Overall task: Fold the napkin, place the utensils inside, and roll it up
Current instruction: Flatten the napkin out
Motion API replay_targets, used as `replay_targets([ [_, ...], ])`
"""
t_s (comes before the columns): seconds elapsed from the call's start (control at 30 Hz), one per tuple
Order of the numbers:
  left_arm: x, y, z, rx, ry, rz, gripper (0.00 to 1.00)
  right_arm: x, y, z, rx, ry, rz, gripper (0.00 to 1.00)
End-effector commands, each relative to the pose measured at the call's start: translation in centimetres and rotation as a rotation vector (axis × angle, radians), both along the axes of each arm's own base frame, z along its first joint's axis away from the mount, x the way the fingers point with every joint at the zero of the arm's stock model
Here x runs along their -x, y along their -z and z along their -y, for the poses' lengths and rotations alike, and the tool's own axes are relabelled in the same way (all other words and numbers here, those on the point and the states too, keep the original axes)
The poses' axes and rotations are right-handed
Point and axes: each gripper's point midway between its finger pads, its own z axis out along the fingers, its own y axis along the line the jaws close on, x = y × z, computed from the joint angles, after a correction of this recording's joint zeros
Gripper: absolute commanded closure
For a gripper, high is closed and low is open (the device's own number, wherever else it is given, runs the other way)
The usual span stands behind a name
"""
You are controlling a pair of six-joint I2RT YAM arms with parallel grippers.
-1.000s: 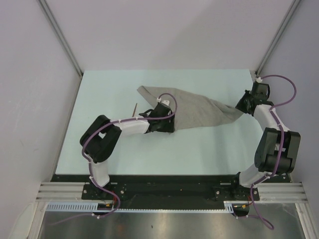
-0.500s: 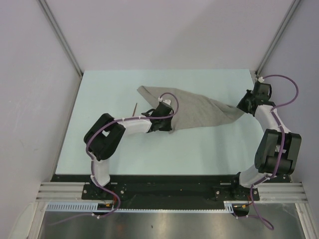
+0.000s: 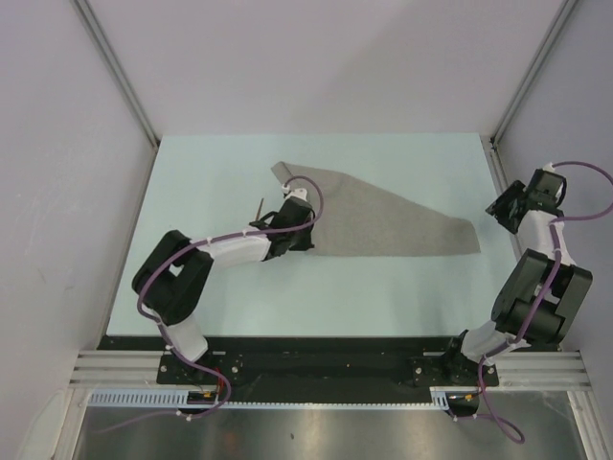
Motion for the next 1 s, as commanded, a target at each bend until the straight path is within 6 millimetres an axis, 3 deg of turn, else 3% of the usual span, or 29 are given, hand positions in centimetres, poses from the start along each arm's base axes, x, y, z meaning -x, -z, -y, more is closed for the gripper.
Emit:
replay_targets([
  [0.0,-2.1,-3.7,-2.2,0.05,-0.063,0.1,1.0,0.9,1.9,0.8,-0.038,0.0,-0.049,0.48],
  [0.07,-2.5,-4.0,-3.1,0.049,-0.074,0.111,1.0,1.4,2.6,0.6,-0.045,-0.023,-0.077,0.45],
  [0.3,-3.7,-4.0,-5.2,0.084,-0.085,0.108,1.0,4.6,5.6,-3.4,-0.048,-0.109,-0.194,0.43],
  [0.37,-3.7,-4.2,-5.1,0.085,-0.077,0.114,1.0,5.6,6.2,-4.2,-0.022,-0.106,-0.245,0.43],
  [0.4,-3.8,-4.3,-5.1,0.086,-0.078,0.117,1.0,5.6,6.4,-5.7,-0.007,-0.14,-0.262,0.43],
  [0.6,-3.9,-5.5,-4.9,0.11,-0.069,0.14,1.0,7.8,7.5,-7.9,0.071,-0.143,-0.403,0.44],
  [0.97,-3.7,-6.5,-4.7,0.138,-0.058,0.151,1.0,11.3,8.1,-7.3,0.134,-0.06,-0.54,0.48],
])
